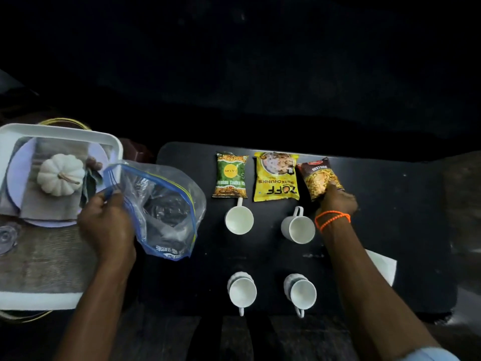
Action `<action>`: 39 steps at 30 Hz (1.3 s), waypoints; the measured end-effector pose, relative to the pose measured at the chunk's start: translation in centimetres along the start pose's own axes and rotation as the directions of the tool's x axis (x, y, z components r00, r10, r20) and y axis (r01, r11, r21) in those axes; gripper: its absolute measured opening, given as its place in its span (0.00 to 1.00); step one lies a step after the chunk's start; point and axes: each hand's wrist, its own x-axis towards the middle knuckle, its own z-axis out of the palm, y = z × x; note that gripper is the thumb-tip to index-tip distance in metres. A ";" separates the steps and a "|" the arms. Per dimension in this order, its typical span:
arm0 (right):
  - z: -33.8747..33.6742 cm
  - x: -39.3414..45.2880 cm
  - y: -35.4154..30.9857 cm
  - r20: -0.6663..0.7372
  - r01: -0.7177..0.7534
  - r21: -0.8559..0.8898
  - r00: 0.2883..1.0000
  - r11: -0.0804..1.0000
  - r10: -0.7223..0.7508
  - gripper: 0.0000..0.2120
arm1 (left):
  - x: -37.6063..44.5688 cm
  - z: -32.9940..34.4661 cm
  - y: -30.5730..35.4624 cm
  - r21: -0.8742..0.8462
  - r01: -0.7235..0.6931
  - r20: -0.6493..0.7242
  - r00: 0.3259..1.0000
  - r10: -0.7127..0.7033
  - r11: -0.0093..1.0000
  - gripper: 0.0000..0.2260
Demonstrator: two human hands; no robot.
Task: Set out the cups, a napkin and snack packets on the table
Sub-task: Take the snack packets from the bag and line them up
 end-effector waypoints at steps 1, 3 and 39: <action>0.0 0.2 0.1 0.042 -0.057 0.017 0.998 0.998 0.056 0.07 | 0.0 0.1 0.2 0.008 -0.007 0.002 1.000 0.007 1.000 0.17; -0.1 0.4 0.0 0.061 -0.040 -0.086 0.997 0.996 0.045 0.12 | -0.3 0.3 0.6 0.023 -0.019 0.005 1.000 0.019 1.000 0.17; 0.9 -17.6 -4.4 0.993 -0.232 0.006 -0.109 0.973 -0.032 0.36 | -12.6 8.7 12.7 -0.072 0.384 0.762 0.617 -0.198 0.921 0.16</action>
